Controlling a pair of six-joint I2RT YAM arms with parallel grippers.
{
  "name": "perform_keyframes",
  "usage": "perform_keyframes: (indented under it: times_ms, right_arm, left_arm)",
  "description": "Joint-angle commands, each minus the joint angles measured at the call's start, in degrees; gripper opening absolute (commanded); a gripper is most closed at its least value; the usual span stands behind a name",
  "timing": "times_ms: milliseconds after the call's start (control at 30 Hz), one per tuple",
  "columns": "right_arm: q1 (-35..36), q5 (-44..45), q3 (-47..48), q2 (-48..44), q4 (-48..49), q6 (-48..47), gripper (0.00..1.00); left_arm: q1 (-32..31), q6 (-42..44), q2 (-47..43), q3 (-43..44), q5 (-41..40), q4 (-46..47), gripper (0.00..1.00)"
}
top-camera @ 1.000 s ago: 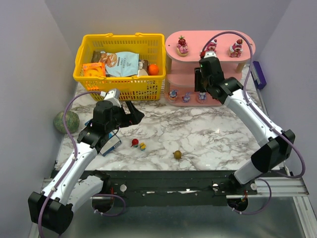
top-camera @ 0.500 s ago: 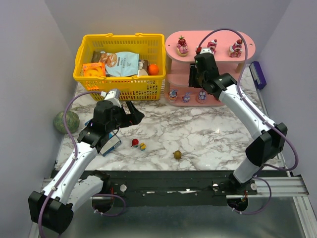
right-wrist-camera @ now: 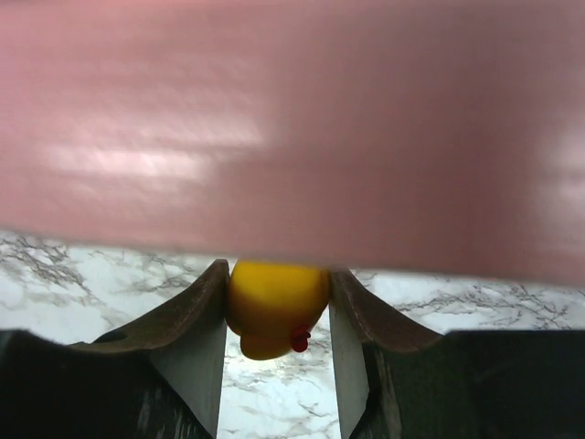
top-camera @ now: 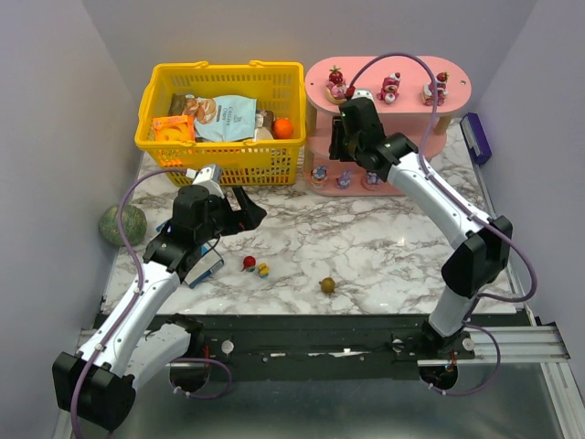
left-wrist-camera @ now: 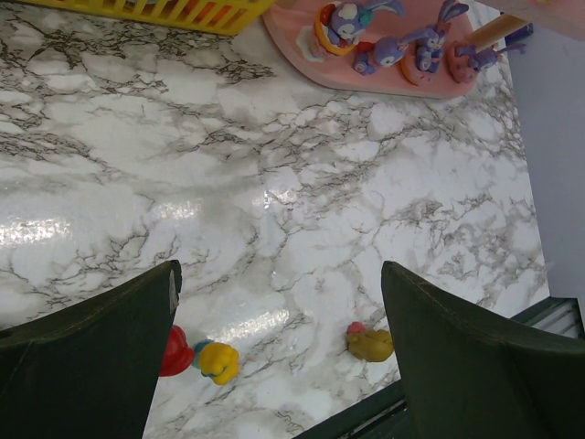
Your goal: Place and organize the plastic toys onto the shelf
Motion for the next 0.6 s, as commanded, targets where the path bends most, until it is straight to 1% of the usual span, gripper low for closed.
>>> perform_keyframes:
  times_ms: [0, 267, 567]
  right_arm:
    - [0.7, 0.3, 3.8, 3.4, 1.8, 2.4, 0.15]
    - [1.4, 0.5, 4.9, 5.8, 1.8, 4.2, 0.15]
    - [1.6, 3.8, 4.3, 6.8, 2.7, 4.7, 0.15]
  left_arm:
    - [0.3, 0.6, -0.5, 0.2, -1.0, 0.1, 0.99]
    - [0.3, 0.9, -0.8, 0.0, -1.5, 0.1, 0.99]
    - [0.3, 1.1, -0.8, 0.0, -1.7, 0.0, 0.99]
